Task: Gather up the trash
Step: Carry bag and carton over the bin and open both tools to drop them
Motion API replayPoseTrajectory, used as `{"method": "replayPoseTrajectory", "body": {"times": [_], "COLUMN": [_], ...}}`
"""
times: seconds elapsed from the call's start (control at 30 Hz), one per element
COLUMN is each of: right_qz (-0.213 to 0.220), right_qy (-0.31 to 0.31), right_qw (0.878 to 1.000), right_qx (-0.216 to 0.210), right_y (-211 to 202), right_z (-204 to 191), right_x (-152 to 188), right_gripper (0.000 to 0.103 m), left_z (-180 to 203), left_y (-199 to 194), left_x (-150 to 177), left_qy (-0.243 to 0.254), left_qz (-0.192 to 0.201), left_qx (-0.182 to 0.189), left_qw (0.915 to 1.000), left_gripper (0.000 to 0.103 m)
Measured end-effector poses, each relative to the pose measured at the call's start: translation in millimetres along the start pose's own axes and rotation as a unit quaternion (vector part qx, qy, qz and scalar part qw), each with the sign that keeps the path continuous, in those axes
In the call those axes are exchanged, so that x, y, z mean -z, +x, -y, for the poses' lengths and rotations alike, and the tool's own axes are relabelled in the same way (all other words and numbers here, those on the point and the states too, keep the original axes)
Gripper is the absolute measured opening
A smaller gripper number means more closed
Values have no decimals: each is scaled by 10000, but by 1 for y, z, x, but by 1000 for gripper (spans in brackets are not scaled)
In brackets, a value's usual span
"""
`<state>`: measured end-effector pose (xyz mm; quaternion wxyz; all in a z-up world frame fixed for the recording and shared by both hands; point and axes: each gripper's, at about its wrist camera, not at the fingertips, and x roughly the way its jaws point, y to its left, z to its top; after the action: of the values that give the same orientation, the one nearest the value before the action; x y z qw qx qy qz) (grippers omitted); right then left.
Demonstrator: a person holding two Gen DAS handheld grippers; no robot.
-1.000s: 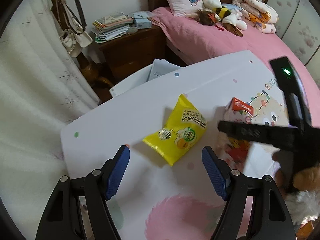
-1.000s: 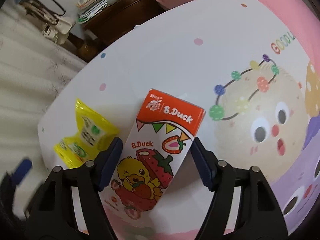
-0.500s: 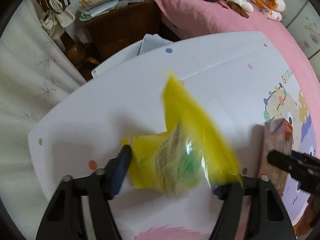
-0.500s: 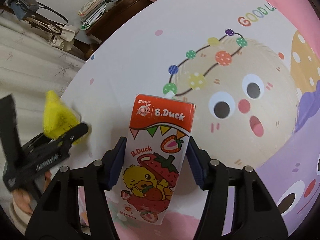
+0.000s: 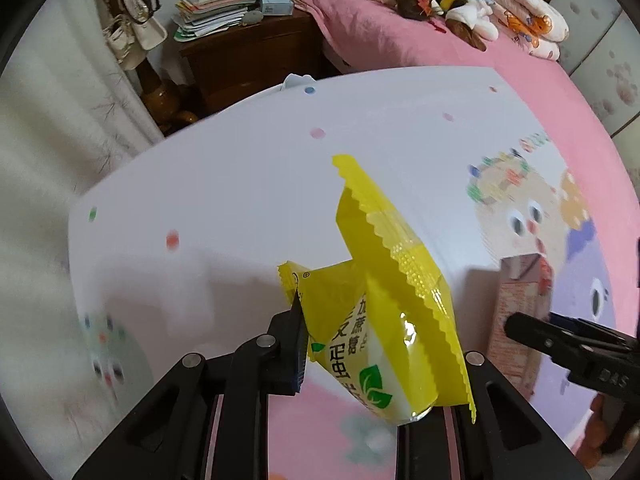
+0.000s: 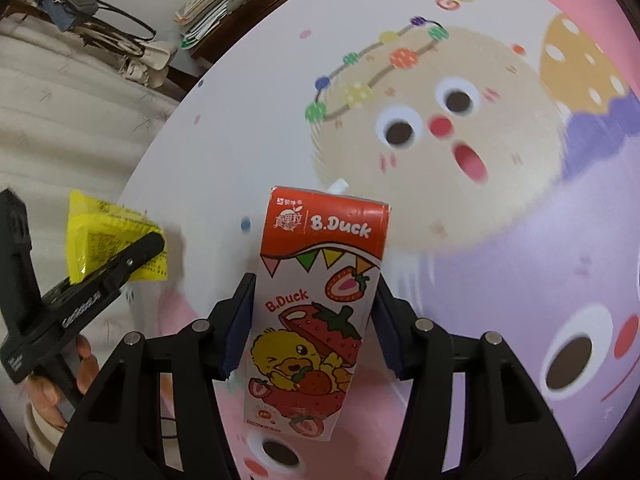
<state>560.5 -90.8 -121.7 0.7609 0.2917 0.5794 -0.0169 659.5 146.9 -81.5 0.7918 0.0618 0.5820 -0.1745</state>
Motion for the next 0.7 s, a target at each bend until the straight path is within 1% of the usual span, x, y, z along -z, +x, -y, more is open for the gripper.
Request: {"method": "replayPoseTrajectory", "body": {"times": [0.17,0.23,0.37,0.5,0.57,0.7], "right_qz": [-52,-33,-3,50,-10,-27], "right_qy": [-170,-327,-682,-1339,-1550,-2012], "right_qw": [9996,9989,9962,9893,9853,9769], "right_qx": [-231,-320,-545,-582,-721,-724], "right_y": [-33,-51,-91,-133,-153,-189], "right_z": [22,34,62,93,114,146], "right_x": [40,58,95,141,166,213], "right_gripper": [52,52,52,52,52,52], "left_z": [44,64,112,162,193,246], "left_y": [-43,-57,-90,-112,-121,-132], "left_x": [68,94,163,232,270,332], "left_qy": [-206,-268,-515,-776,-914,-1096], "left_qz": [95,150,266,346,408,468], "left_qx": [42,-2,-62,-149,-212,-247], "left_qw": [9997,9995,9983,9963,9947,9926], "left_gripper": [21,21,21,21,21,21]}}
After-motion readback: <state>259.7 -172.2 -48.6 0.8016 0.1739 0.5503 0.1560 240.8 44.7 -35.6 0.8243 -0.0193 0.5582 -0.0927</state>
